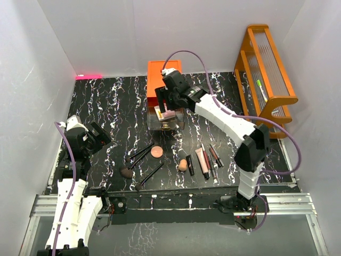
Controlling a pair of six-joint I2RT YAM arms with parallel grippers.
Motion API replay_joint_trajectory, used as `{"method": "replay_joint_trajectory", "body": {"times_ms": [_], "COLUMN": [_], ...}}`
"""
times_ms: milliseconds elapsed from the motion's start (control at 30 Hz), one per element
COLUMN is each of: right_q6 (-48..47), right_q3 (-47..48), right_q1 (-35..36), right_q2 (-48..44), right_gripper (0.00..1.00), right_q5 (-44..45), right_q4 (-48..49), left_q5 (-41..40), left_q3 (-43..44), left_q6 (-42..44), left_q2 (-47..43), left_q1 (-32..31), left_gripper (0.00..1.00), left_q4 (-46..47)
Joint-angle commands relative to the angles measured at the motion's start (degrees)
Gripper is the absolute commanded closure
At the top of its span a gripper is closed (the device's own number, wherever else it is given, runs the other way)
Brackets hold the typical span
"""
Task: Organize the makeup
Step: Place the makeup in the drawer, then pick up the makeup tool from the center of the board.
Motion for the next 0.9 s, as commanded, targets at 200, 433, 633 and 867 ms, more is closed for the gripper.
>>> {"method": "replay_joint_trajectory", "body": {"times_ms": [200,433,633,867], "right_q6": [2.87,12.03,17.47,21.39], "right_q3": [-27.99,-51.59,-61.14,-68.72], "right_q1": [0.06,0.03,0.02,0.57], "right_q2": [-34.77,-52.7,-52.64,-48.87], "right_gripper": [0.31,0.81,0.72,0.38], "right_q5": [1.81,-0.42,-7.18,-11.32], "right_q4": [22.41,23.22,24.9,29.62], "left_q5": [0.41,0.6,0.89,0.58], "left_q3": [0.84,0.84,0.83,0.79], "left_q6": [0.09,0.12,0.13,0.1], "left_q2": [0.08,0.34,1.08,0.98], "left_q1": [-0.13,-0.14,-0.13,-0.16], "left_gripper": [0.13,0.13,0.13,0.13], "left_q4": [0.06,0.18,0.19,0.17]}}
